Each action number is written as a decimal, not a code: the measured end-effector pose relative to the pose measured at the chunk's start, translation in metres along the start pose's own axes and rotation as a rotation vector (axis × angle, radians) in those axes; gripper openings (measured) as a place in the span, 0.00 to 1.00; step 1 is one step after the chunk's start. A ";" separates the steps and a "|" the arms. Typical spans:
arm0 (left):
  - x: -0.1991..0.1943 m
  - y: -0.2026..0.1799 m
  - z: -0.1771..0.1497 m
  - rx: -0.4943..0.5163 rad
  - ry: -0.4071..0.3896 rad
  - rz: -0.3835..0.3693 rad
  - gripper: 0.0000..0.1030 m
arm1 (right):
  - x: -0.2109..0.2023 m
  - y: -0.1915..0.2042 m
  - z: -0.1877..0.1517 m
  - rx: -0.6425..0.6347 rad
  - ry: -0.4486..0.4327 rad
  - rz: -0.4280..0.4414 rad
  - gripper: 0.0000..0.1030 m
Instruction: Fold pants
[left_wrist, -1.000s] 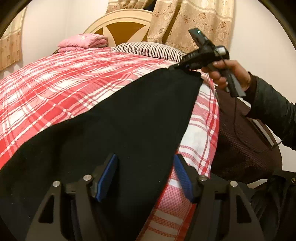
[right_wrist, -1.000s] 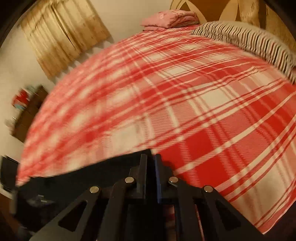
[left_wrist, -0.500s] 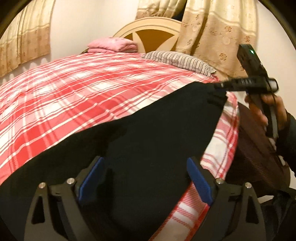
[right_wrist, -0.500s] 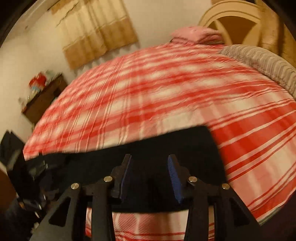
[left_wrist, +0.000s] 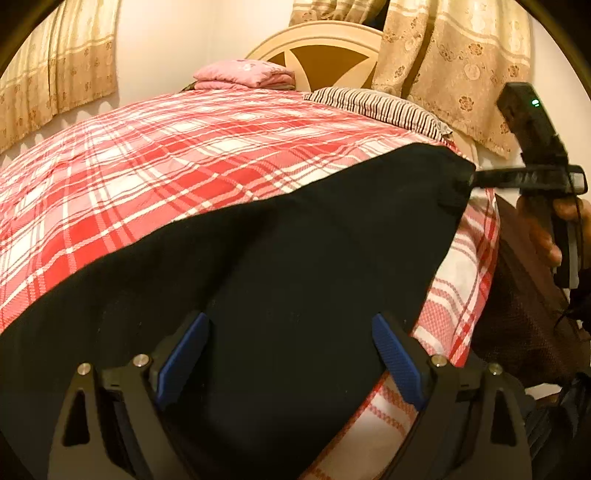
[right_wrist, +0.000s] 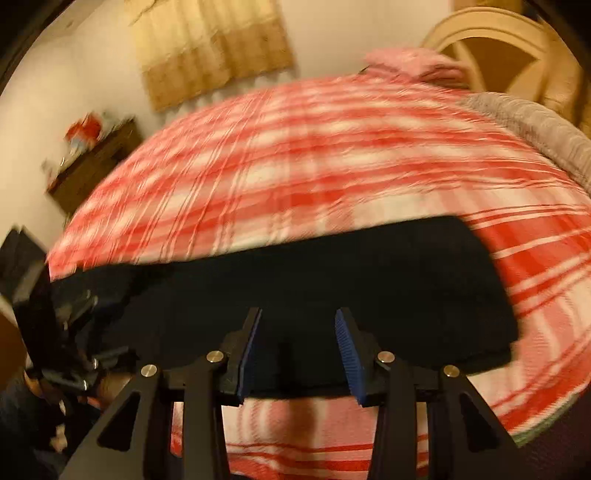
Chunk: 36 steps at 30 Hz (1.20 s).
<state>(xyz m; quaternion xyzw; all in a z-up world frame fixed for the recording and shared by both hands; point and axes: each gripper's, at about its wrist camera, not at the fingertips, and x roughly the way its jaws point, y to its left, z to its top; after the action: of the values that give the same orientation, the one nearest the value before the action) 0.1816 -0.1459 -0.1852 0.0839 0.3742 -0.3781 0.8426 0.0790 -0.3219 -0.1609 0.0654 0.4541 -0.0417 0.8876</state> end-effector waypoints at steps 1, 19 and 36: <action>-0.002 0.000 -0.001 0.002 0.001 0.003 0.90 | 0.004 0.004 -0.003 -0.029 -0.011 -0.025 0.43; -0.083 0.132 -0.080 -0.171 0.003 0.403 0.94 | 0.004 0.054 0.001 -0.107 -0.084 0.087 0.44; -0.119 0.164 -0.095 -0.282 -0.050 0.438 0.99 | 0.069 0.125 0.015 -0.133 0.025 0.331 0.44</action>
<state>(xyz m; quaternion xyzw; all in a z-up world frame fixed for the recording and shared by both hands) 0.1908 0.0776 -0.1935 0.0355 0.3752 -0.1326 0.9167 0.1479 -0.2012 -0.1989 0.0810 0.4501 0.1361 0.8788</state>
